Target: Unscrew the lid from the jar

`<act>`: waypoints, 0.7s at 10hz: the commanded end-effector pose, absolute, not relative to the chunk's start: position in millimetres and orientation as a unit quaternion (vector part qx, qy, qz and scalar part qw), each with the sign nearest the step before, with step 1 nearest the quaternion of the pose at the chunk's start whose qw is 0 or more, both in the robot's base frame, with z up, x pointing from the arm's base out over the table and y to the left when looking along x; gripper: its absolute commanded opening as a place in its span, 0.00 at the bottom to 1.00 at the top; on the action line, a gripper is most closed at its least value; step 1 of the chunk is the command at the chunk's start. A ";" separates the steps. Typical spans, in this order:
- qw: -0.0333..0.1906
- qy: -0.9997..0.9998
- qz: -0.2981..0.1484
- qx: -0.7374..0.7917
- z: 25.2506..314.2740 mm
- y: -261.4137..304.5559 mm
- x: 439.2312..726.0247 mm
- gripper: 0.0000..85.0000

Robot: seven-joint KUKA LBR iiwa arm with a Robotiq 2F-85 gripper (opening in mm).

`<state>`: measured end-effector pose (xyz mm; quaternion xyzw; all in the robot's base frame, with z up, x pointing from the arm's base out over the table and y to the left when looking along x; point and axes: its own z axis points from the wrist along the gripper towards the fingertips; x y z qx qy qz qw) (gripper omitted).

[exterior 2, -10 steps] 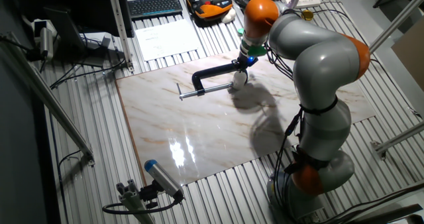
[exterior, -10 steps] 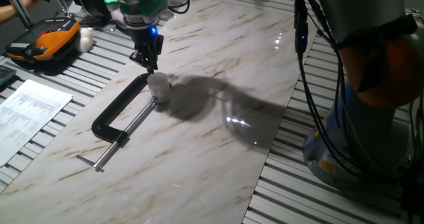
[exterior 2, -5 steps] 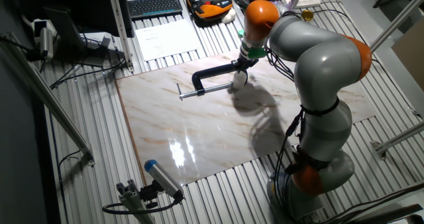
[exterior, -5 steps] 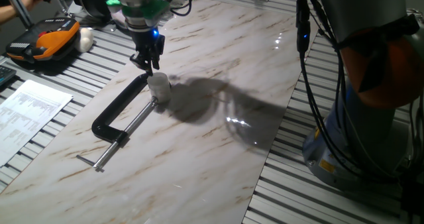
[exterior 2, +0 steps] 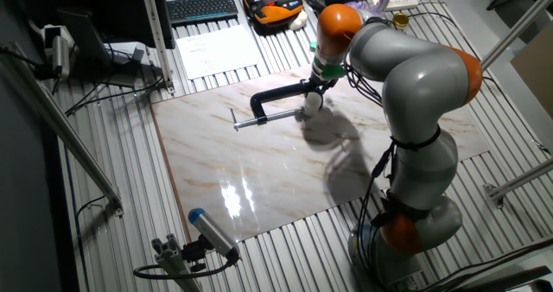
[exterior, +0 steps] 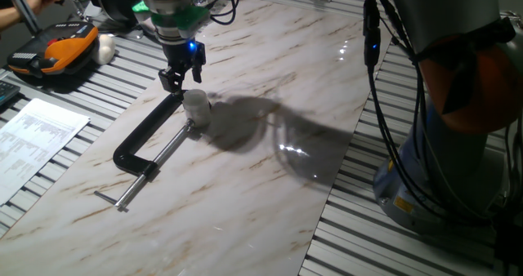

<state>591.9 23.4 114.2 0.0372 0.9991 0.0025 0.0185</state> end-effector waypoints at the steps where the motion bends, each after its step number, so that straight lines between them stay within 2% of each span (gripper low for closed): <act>1: 0.018 0.999 0.002 0.037 113.4 23.2 591.8 0.80; 6: 0.015 0.999 0.000 0.030 106.2 22.9 590.9 0.80; 7: 0.015 1.000 0.001 0.027 104.6 22.6 589.6 1.00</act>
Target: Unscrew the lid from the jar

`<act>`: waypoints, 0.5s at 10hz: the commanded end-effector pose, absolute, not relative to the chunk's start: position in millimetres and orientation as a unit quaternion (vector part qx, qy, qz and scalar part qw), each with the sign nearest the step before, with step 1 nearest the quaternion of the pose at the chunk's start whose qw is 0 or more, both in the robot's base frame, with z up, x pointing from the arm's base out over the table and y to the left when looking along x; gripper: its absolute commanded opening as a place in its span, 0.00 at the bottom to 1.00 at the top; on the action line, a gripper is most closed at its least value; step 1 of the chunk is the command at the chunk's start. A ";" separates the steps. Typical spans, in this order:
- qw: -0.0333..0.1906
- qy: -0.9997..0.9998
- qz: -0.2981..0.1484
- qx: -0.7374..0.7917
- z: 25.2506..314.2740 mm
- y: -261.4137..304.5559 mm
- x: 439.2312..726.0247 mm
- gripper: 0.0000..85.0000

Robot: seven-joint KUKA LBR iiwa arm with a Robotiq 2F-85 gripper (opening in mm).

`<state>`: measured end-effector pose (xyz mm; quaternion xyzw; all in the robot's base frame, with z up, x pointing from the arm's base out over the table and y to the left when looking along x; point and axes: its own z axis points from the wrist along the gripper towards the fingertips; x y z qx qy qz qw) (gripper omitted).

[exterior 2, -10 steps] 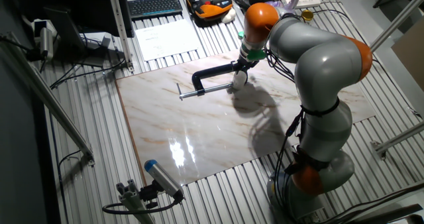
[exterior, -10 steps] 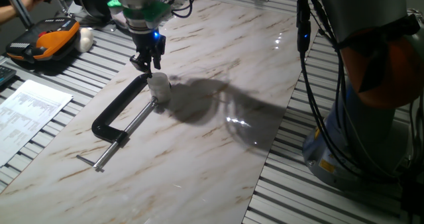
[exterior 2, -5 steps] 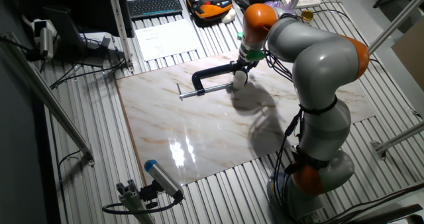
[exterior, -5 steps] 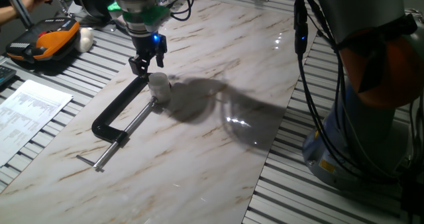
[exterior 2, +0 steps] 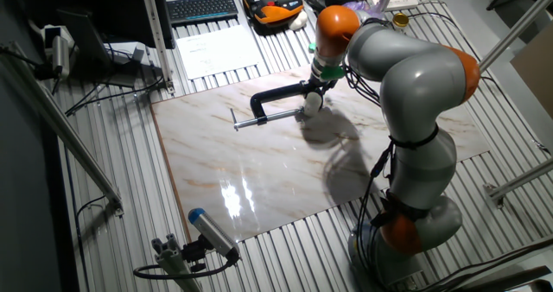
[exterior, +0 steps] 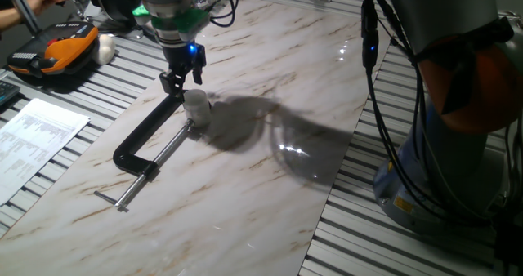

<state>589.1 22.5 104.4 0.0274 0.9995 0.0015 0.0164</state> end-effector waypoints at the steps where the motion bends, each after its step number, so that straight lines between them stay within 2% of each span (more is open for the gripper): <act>1: 0.019 0.999 0.002 0.027 103.7 22.3 587.3 1.00; 5: 0.022 1.000 0.000 0.021 99.8 22.0 581.2 1.00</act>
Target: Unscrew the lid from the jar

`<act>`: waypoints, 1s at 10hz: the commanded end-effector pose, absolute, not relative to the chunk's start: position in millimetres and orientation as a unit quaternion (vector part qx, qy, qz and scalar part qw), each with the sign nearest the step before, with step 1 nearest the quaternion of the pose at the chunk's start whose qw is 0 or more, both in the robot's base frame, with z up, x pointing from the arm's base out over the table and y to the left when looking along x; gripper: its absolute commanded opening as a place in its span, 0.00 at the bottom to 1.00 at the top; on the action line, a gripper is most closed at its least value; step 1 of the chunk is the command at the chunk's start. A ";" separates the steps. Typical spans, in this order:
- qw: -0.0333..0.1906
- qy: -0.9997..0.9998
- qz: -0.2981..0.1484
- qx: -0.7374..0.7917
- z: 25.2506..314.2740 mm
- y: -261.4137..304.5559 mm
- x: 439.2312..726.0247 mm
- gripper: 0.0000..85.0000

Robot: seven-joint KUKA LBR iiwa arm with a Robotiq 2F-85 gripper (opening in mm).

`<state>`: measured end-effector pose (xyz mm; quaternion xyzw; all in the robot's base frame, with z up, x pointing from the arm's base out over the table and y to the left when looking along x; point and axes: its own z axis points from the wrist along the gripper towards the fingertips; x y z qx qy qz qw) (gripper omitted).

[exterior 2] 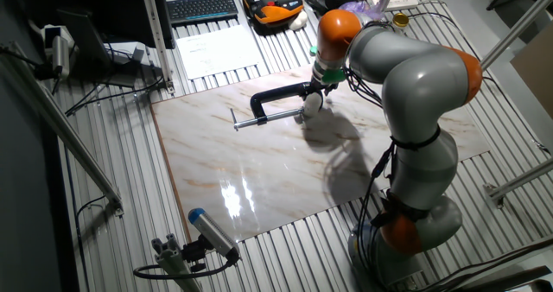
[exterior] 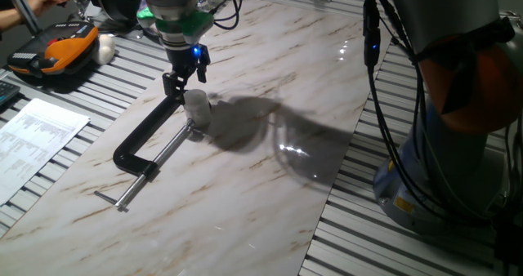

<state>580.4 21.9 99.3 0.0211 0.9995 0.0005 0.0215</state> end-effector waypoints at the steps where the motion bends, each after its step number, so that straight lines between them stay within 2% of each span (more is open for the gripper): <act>1: 0.022 1.000 0.001 0.020 98.2 21.8 578.7 1.00; 9: 0.024 1.000 0.003 0.018 89.1 22.1 575.9 1.00; 10: 0.023 1.000 0.003 0.017 89.0 22.2 576.0 0.80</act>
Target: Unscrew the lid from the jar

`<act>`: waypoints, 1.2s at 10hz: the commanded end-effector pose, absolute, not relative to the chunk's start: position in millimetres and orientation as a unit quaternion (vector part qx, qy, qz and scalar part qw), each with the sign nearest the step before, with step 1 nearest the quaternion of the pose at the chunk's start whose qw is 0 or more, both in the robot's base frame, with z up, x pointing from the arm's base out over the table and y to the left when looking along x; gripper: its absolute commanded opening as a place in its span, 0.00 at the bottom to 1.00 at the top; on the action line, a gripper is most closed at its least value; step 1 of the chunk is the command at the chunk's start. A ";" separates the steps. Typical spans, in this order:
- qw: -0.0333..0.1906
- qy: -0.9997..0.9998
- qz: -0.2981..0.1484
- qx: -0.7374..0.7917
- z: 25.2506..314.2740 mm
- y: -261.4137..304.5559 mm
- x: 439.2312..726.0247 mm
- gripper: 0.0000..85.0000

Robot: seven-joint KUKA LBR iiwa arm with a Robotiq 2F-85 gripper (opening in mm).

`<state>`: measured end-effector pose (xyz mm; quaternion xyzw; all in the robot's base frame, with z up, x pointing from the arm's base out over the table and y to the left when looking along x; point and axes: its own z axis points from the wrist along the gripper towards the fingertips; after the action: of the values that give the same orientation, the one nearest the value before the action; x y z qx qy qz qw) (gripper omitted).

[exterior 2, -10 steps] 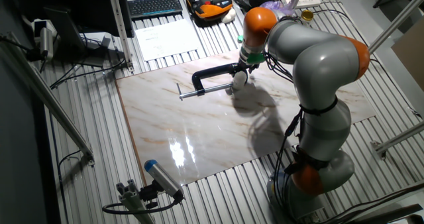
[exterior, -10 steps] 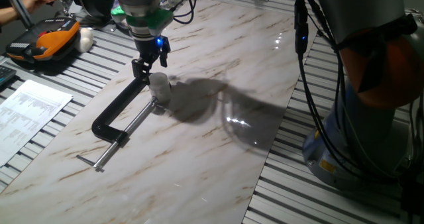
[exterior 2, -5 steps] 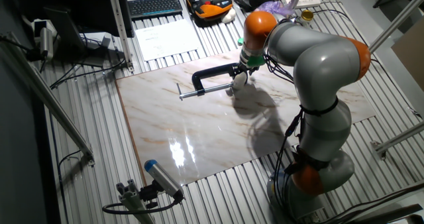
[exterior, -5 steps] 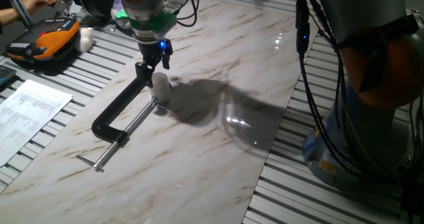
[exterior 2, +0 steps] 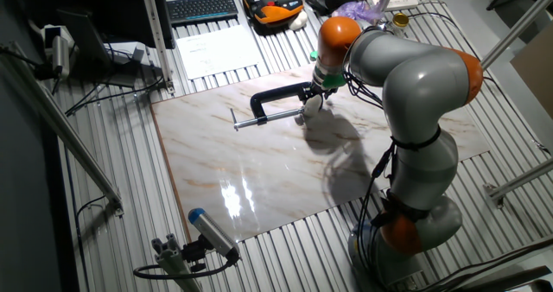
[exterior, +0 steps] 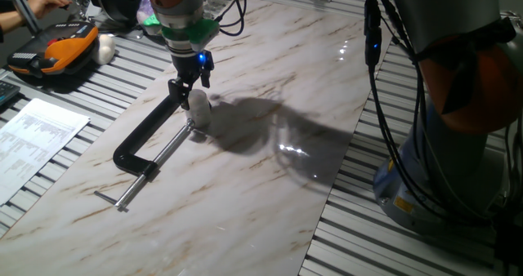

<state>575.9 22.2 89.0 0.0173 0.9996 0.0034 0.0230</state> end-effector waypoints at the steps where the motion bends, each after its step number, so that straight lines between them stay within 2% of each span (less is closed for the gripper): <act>1: 0.022 1.000 0.003 0.017 89.3 22.3 575.9 0.80; 12: 0.014 1.000 0.002 0.015 89.8 23.8 576.2 0.80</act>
<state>576.2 23.7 89.8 0.0149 0.9998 0.0022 0.0141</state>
